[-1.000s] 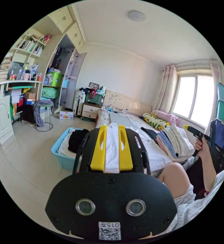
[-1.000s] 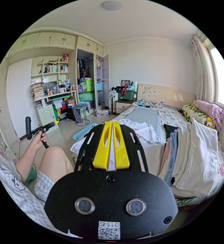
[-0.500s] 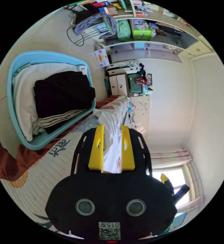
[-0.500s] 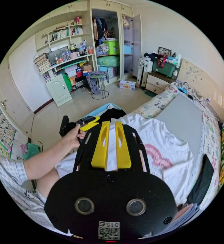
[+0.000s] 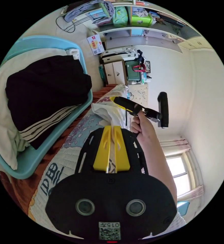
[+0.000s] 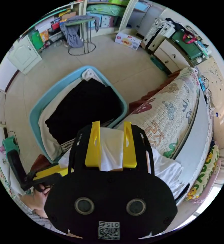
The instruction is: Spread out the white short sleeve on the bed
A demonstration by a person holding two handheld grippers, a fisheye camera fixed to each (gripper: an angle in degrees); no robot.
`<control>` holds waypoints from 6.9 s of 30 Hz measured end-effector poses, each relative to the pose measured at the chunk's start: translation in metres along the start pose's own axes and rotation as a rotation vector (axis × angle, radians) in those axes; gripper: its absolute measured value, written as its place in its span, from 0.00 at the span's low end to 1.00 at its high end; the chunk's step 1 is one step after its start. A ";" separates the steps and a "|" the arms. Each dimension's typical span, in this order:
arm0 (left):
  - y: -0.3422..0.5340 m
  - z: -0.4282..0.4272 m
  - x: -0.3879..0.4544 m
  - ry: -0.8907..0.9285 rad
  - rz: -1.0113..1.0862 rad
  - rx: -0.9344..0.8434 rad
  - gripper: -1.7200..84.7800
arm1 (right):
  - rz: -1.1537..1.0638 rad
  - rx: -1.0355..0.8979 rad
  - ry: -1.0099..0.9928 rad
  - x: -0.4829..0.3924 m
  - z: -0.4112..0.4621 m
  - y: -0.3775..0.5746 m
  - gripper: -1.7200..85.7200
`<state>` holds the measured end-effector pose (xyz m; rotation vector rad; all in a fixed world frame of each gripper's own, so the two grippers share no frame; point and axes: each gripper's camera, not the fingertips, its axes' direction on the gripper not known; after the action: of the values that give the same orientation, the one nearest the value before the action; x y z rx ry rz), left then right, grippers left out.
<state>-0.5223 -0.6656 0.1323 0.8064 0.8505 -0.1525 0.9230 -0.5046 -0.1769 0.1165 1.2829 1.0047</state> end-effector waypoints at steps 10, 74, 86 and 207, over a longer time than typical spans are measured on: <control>0.007 0.025 0.016 -0.002 0.016 0.032 0.02 | -0.048 0.018 0.161 -0.058 0.008 0.016 0.01; 0.381 -0.105 0.266 -0.020 1.002 -0.219 0.02 | 0.144 0.848 0.841 -0.404 -0.484 1.087 0.01; 0.413 -0.110 0.282 -0.019 1.150 -0.293 0.10 | 0.415 0.664 0.738 -0.297 -0.507 1.174 0.01; 0.242 0.090 0.259 -0.544 1.037 -0.513 0.01 | 0.572 0.401 -0.102 -0.248 -0.007 0.685 0.02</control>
<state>-0.1916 -0.5103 0.1195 0.5850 -0.1155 0.7129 0.5512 -0.2690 0.4042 0.8715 1.3725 1.1847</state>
